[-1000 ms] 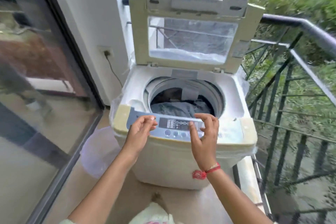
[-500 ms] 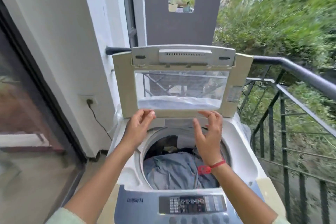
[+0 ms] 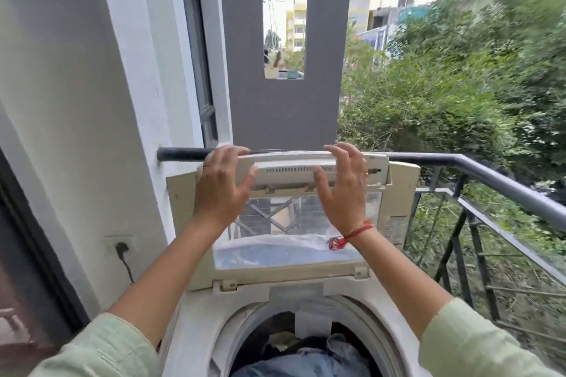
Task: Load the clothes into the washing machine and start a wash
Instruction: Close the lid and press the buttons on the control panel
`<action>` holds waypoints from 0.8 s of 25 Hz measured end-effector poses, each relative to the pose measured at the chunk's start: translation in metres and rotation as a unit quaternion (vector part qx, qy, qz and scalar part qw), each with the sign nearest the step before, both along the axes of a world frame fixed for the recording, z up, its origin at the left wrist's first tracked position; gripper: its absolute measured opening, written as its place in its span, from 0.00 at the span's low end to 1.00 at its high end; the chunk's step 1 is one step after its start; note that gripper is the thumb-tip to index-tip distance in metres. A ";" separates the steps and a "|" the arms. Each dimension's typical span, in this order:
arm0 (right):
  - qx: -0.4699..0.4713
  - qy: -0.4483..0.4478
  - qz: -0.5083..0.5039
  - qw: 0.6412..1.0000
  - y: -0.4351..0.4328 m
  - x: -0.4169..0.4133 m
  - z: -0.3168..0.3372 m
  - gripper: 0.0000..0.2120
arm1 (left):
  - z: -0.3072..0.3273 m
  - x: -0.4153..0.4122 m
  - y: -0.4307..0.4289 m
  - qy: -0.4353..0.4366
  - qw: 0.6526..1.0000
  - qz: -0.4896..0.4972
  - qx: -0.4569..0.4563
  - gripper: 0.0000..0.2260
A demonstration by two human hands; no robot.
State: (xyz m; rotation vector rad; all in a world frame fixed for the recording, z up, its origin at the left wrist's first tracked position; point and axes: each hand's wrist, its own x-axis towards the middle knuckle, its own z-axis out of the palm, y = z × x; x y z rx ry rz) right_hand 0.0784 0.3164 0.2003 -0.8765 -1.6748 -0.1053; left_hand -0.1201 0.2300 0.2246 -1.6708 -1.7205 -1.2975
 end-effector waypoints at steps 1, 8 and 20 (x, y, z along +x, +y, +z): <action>0.005 -0.039 -0.028 0.999 0.010 -0.005 0.005 0.22 | 0.000 -0.003 0.011 0.083 0.995 0.049 -0.011 0.19; -0.064 -0.286 -0.062 0.954 0.052 -0.028 0.020 0.35 | -0.013 -0.007 0.057 0.149 0.955 0.129 -0.222 0.36; -0.155 -0.431 0.066 0.886 -0.033 0.020 0.062 0.30 | -0.054 0.036 -0.045 0.178 0.968 0.129 -0.119 0.37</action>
